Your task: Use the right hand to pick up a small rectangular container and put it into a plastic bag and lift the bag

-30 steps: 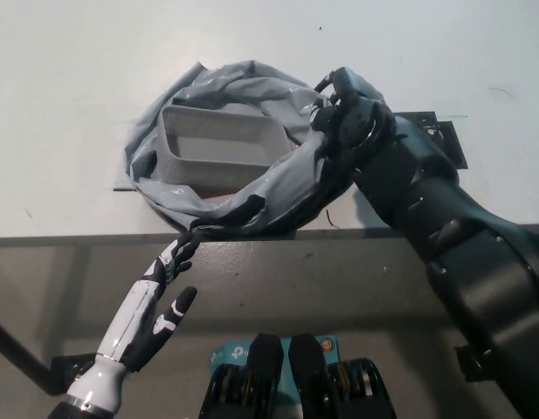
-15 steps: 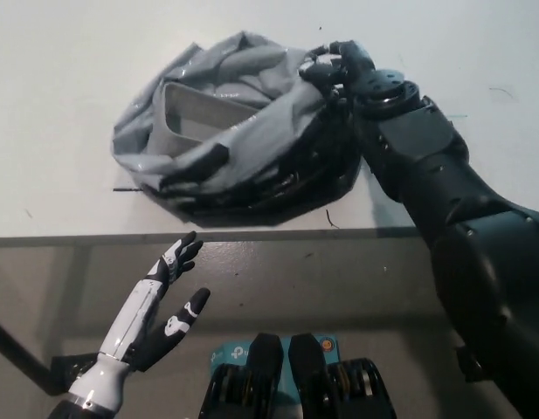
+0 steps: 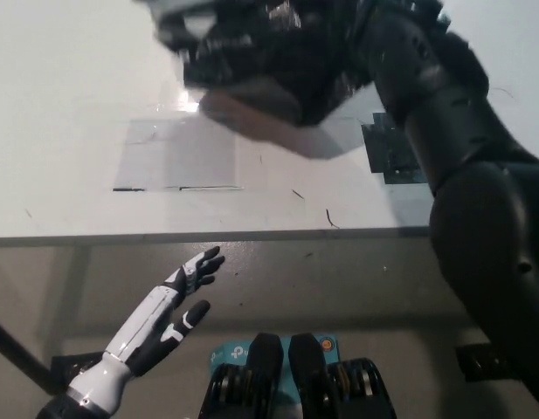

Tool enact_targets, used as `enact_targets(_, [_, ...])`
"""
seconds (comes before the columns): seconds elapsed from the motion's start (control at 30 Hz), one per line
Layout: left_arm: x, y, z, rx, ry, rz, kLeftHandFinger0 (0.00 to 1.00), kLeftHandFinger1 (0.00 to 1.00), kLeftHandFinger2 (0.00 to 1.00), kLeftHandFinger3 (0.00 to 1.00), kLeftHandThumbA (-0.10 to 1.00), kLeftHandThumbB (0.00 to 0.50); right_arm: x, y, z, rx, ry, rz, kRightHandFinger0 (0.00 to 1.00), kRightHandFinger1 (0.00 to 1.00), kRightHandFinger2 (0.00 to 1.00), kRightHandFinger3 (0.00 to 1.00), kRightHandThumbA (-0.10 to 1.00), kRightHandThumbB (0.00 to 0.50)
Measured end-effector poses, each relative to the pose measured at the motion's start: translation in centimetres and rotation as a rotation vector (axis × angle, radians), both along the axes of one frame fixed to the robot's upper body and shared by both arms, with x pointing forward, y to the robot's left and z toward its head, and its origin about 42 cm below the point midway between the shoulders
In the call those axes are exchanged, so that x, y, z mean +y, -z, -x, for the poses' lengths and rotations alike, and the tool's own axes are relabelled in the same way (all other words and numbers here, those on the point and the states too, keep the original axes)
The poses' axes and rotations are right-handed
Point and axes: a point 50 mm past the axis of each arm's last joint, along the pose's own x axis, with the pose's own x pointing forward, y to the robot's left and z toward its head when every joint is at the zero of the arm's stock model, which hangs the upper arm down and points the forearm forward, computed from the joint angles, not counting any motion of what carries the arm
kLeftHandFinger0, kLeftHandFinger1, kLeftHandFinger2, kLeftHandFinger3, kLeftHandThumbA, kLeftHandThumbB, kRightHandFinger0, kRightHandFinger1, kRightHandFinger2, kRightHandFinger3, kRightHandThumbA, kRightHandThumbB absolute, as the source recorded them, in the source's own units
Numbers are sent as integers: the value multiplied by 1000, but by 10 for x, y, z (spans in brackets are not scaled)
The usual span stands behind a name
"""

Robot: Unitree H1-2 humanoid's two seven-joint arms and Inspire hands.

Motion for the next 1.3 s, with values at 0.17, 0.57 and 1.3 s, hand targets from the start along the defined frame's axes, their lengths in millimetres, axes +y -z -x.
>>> enact_targets(0.17, [-3,-3,-1,24,52,12,1000,1000,1000,982,916,302,0,-37,4,-81,-19,-118,0,124,628,384,-100,155])
enact_targets(0.57, [-5,1,3,48,69,-4,1000,1000,1000,991,839,259,18,-108,40,-311,-81,-186,0,235,717,740,-100,168])
enact_targets(1.3, [-5,10,20,95,103,-72,1000,1000,1000,1000,866,250,89,-33,78,-293,-271,118,0,228,652,495,-100,166])
